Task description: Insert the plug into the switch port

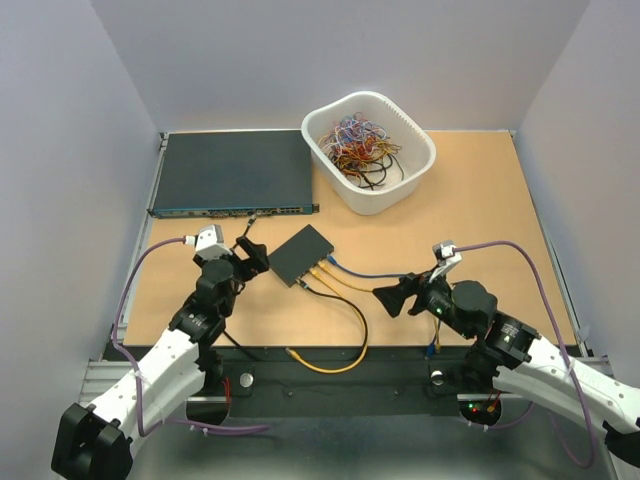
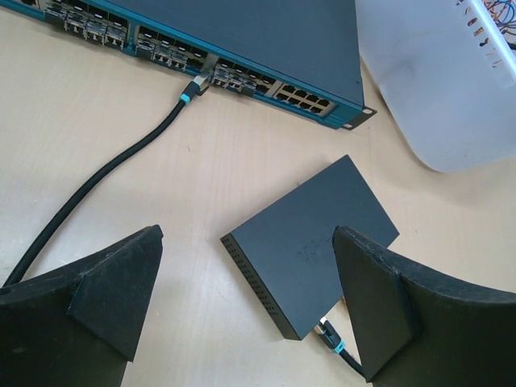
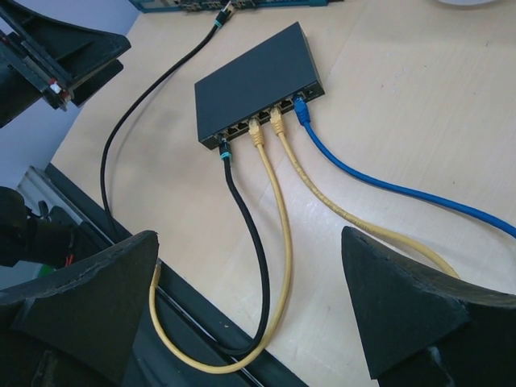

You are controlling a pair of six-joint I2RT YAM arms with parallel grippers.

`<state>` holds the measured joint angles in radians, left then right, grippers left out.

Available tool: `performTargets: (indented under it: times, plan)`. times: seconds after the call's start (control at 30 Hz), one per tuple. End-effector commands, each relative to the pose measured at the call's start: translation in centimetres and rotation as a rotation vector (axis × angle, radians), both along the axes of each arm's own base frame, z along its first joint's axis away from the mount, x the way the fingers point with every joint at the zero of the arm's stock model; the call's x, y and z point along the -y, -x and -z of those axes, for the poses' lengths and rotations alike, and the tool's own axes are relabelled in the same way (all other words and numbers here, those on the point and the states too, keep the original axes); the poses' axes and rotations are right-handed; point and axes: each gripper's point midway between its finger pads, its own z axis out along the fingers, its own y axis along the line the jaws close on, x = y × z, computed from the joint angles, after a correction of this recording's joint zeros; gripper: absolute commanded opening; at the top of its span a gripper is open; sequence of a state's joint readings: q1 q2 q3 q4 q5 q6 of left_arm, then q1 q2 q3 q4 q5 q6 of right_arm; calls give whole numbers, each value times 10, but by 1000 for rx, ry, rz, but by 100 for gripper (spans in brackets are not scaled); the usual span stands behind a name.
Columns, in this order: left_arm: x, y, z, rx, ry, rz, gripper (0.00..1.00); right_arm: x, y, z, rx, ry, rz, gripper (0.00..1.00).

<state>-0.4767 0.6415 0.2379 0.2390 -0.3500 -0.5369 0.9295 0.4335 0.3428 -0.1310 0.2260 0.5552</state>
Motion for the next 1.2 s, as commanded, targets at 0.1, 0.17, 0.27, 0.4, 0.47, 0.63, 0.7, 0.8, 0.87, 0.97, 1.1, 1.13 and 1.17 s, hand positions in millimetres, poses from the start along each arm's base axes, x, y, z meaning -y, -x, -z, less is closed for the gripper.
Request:
performTargets:
  times: [0.1, 0.17, 0.27, 0.4, 0.47, 0.63, 0.7, 0.8, 0.87, 0.97, 1.1, 1.13, 1.17]
  plan:
    - [-31, -4, -26, 64, 67, -216, 99, -5, 3, -2, -2, -20, -23, 100]
    - [-51, -2, -28, 107, 63, -319, 99, -6, 3, -2, -3, -22, -25, 100]
    - [-74, 3, -52, 257, 60, -411, 99, -8, 6, -1, -9, -22, -45, 100]
    - [-104, 14, -61, 331, 69, -575, 94, -7, 4, 1, -12, -15, -34, 100]
    - [-122, 23, -58, 350, 66, -682, 94, -8, 4, 4, -21, -5, -38, 100]
    - [-151, 35, -70, 389, -73, -851, 94, -11, 3, 9, -41, 19, -41, 100]
    - [-157, 33, -64, 369, -115, -889, 97, -11, 1, 11, -42, 26, -34, 100]
    - [-157, 7, -68, 371, -206, -859, 99, -12, 1, 11, -44, 31, -39, 100]
    - [-151, -16, -67, 360, -252, -792, 99, -13, 2, 12, -48, 32, -45, 100]
    - [-147, -45, -53, 343, -275, -706, 99, -13, 3, 10, -45, 27, -52, 100]
    - [-150, -58, -62, 404, -288, -619, 99, -13, 3, 7, -40, 16, -52, 100]
    - [-153, -60, -63, 412, -290, -606, 99, -14, 4, 9, -42, 21, -58, 100]
    - [-154, -58, -62, 421, -293, -591, 99, -14, 4, 9, -43, 25, -59, 100]
